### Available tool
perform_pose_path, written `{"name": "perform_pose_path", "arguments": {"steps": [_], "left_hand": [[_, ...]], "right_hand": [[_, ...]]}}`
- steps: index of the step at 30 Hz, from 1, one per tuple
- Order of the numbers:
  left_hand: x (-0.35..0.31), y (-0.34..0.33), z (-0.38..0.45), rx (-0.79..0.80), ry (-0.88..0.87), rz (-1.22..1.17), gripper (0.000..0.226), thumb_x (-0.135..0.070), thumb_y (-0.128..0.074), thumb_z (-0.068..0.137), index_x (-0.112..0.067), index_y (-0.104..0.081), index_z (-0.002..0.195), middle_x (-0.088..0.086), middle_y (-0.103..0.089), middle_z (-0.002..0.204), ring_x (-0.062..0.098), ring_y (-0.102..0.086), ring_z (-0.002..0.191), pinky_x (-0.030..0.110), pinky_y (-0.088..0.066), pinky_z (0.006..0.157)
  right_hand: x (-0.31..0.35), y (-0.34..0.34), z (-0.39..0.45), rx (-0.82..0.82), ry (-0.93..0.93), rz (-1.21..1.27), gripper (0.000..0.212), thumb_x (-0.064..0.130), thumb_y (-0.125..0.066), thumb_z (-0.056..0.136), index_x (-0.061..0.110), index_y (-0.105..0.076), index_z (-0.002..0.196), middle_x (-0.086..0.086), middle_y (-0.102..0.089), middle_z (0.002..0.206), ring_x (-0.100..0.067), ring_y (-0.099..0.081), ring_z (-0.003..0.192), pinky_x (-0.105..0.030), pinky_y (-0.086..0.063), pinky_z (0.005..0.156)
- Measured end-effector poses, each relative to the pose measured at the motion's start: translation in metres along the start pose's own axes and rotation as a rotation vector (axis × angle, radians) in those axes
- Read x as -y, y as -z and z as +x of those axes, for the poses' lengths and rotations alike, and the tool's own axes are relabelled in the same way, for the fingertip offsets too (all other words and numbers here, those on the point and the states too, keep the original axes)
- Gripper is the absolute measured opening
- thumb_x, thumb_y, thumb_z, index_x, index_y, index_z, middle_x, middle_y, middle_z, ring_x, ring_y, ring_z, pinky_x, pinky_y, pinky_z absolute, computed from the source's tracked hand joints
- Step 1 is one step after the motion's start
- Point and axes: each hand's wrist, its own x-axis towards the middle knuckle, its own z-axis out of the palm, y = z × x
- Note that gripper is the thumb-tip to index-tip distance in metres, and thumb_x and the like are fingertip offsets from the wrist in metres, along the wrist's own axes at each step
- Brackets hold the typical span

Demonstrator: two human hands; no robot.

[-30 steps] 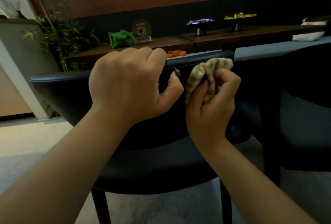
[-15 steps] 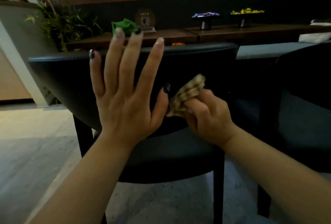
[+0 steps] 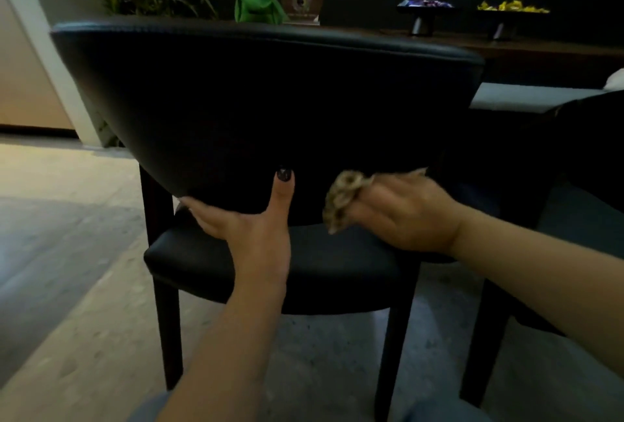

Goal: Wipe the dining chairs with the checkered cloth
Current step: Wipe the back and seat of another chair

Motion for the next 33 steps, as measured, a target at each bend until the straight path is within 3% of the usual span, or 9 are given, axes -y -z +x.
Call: {"name": "perform_pose_path", "arguments": {"steps": [2,5,9,13,16,20,24,29,33], "left_hand": [[0.001,0.002,0.005,0.083,0.074,-0.146,0.167,-0.068,-0.087,0.023,-0.042,0.023,0.147,-0.004,-0.014,0.158,0.02,-0.029,0.141,0.039,-0.025,0.113],[0.004,0.001,0.007,0.164,0.111,-0.282,0.168,-0.058,-0.094,0.025,-0.051,0.029,0.14,-0.009,-0.035,0.146,0.02,-0.041,0.135,0.055,-0.038,0.107],[0.009,-0.005,0.012,0.107,0.129,-0.29,0.164,-0.065,-0.091,0.024,-0.057,0.028,0.136,-0.001,-0.032,0.152,0.02,-0.048,0.129,0.051,-0.046,0.1],[0.016,-0.004,0.015,0.076,0.141,-0.313,0.159,-0.064,-0.092,0.023,-0.064,0.023,0.134,-0.001,-0.03,0.153,0.018,-0.05,0.126,0.049,-0.048,0.099],[0.02,0.001,0.013,0.11,0.144,-0.347,0.152,-0.056,-0.095,0.029,-0.069,0.013,0.134,-0.007,-0.031,0.145,0.016,-0.051,0.123,0.047,-0.049,0.098],[0.024,0.001,0.011,0.129,0.176,-0.453,0.156,-0.05,-0.096,0.031,-0.06,0.016,0.14,-0.013,-0.041,0.134,0.009,-0.06,0.11,0.043,-0.048,0.1],[0.027,-0.001,0.007,0.163,0.191,-0.414,0.157,-0.05,-0.093,0.038,-0.05,0.024,0.143,-0.005,-0.047,0.143,0.011,-0.056,0.121,0.045,-0.04,0.108],[0.028,0.011,0.008,0.214,0.129,-0.394,0.119,-0.033,-0.085,0.069,-0.051,0.003,0.147,0.002,-0.05,0.144,0.018,-0.056,0.124,0.046,-0.045,0.104],[0.031,0.023,0.005,0.282,0.166,-0.525,0.086,-0.031,-0.072,0.08,-0.051,-0.02,0.146,0.004,-0.055,0.139,0.025,-0.059,0.121,0.044,-0.05,0.098]], "right_hand": [[0.004,-0.006,-0.015,0.232,0.194,0.014,0.024,0.008,-0.046,0.095,0.009,-0.069,0.101,-0.007,-0.068,0.091,-0.024,-0.064,0.067,-0.032,-0.053,0.056],[0.002,-0.003,-0.016,0.264,0.215,0.022,0.023,0.006,-0.046,0.093,0.009,-0.068,0.095,-0.006,-0.065,0.089,-0.022,-0.06,0.062,-0.032,-0.051,0.052],[-0.018,0.033,0.02,-0.026,0.112,-0.007,0.009,0.014,-0.057,0.094,0.008,-0.06,0.101,-0.009,-0.063,0.078,-0.024,-0.055,0.056,-0.034,-0.047,0.044],[-0.052,0.06,0.067,-0.377,-0.137,-0.161,0.016,0.014,-0.068,0.089,0.006,-0.069,0.103,-0.008,-0.049,0.091,-0.021,-0.047,0.064,-0.031,-0.038,0.053],[-0.045,0.057,0.08,-0.456,-0.269,-0.141,0.019,0.013,-0.061,0.092,0.0,-0.072,0.103,-0.013,-0.059,0.086,-0.019,-0.044,0.067,-0.028,-0.035,0.057],[-0.017,0.042,0.081,-0.396,-0.328,0.014,0.021,0.011,-0.061,0.088,0.003,-0.072,0.105,-0.017,-0.064,0.08,-0.022,-0.055,0.068,-0.032,-0.045,0.056],[0.015,0.009,0.07,-0.261,-0.133,0.042,0.017,0.018,-0.068,0.087,0.009,-0.075,0.099,-0.008,-0.069,0.077,-0.024,-0.065,0.061,-0.035,-0.053,0.051],[0.015,-0.006,0.058,-0.175,-0.032,0.099,0.021,0.015,-0.064,0.091,0.005,-0.071,0.109,-0.009,-0.07,0.084,-0.026,-0.067,0.069,-0.036,-0.054,0.055],[0.018,-0.004,0.04,0.102,0.241,0.042,0.019,0.015,-0.055,0.093,0.009,-0.073,0.09,-0.003,-0.064,0.079,-0.018,-0.058,0.06,-0.031,-0.049,0.052]]}}
